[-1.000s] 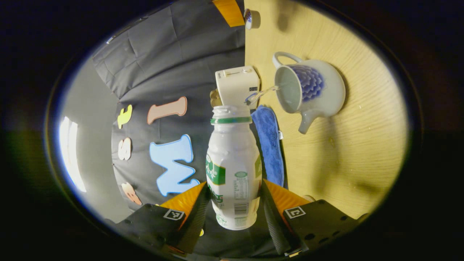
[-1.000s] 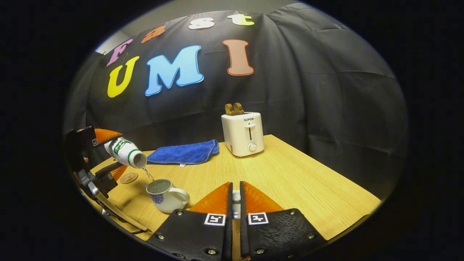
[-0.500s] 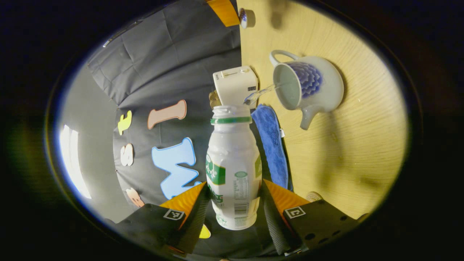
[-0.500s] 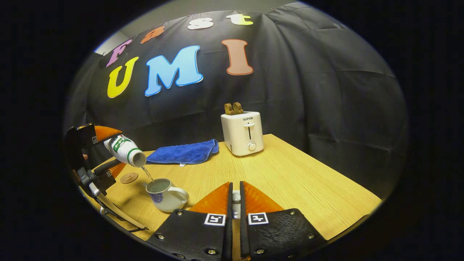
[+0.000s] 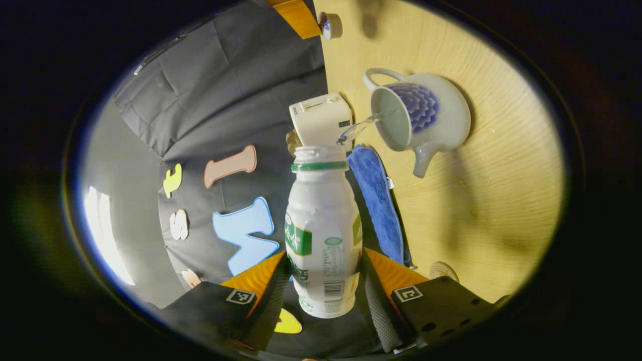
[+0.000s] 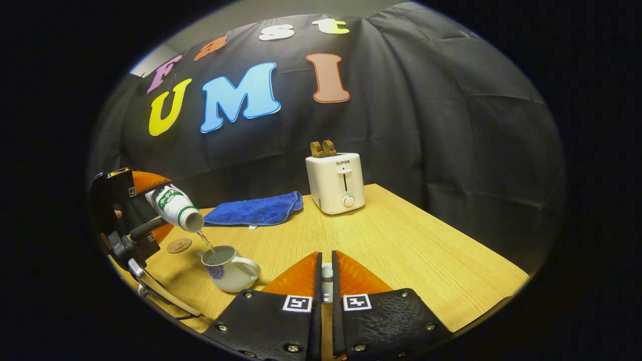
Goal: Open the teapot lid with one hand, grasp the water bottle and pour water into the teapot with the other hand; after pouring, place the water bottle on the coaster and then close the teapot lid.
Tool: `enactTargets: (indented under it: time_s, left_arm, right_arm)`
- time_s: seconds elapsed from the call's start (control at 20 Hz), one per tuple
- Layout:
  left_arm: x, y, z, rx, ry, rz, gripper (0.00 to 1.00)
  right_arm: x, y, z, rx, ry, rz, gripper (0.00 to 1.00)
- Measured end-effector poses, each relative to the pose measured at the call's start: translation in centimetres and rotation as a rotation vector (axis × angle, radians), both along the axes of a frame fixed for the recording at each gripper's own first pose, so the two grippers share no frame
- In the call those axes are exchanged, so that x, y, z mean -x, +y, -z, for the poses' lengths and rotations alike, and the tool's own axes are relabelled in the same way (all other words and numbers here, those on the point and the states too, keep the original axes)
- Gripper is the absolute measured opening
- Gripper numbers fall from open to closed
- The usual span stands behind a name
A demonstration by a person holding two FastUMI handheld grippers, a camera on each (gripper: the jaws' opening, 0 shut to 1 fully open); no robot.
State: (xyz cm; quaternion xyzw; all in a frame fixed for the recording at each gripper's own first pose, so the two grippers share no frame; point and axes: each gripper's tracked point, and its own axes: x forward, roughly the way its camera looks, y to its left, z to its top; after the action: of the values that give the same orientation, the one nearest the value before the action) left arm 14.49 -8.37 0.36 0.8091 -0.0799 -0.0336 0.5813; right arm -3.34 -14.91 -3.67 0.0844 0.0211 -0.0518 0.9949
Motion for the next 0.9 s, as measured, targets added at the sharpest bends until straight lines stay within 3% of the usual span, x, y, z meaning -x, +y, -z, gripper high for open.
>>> enactTargets:
  time_s: [0.1, 0.2, 0.25, 0.35, 0.6, 0.85, 0.9]
  left_arm:
    - [0.0, -0.1, -0.2, -0.019, -0.003, 0.004, 0.85]
    - [0.0, -0.1, -0.3, -0.036, -0.004, 0.009, 0.85]
    - [0.0, -0.2, -0.3, -0.042, -0.003, 0.010, 0.90]
    - [0.1, -0.4, -0.4, -0.058, -0.001, 0.017, 0.85]
    - [0.0, -0.8, 0.3, -0.106, -0.001, 0.030, 0.89]
    - [0.3, -0.9, 0.3, -0.135, -0.002, 0.033, 0.85]
    - [0.3, -1.0, 0.3, -0.141, -0.004, 0.036, 0.89]
  right_arm:
    - [0.0, 0.0, 0.0, 0.000, -0.001, -0.002, 0.08]
    - [0.0, 0.0, 0.2, -0.003, 0.003, -0.004, 0.08]
    - [0.0, 0.0, 0.3, -0.004, 0.005, -0.006, 0.08]
    - [0.0, 0.0, 0.5, -0.002, 0.009, -0.006, 0.08]
    - [0.0, -0.1, 0.6, -0.003, 0.011, -0.005, 0.08]
    - [-0.1, -0.2, 1.2, -0.002, 0.023, -0.008, 0.08]
    - [-0.1, -0.2, 1.2, -0.003, 0.025, -0.008, 0.08]
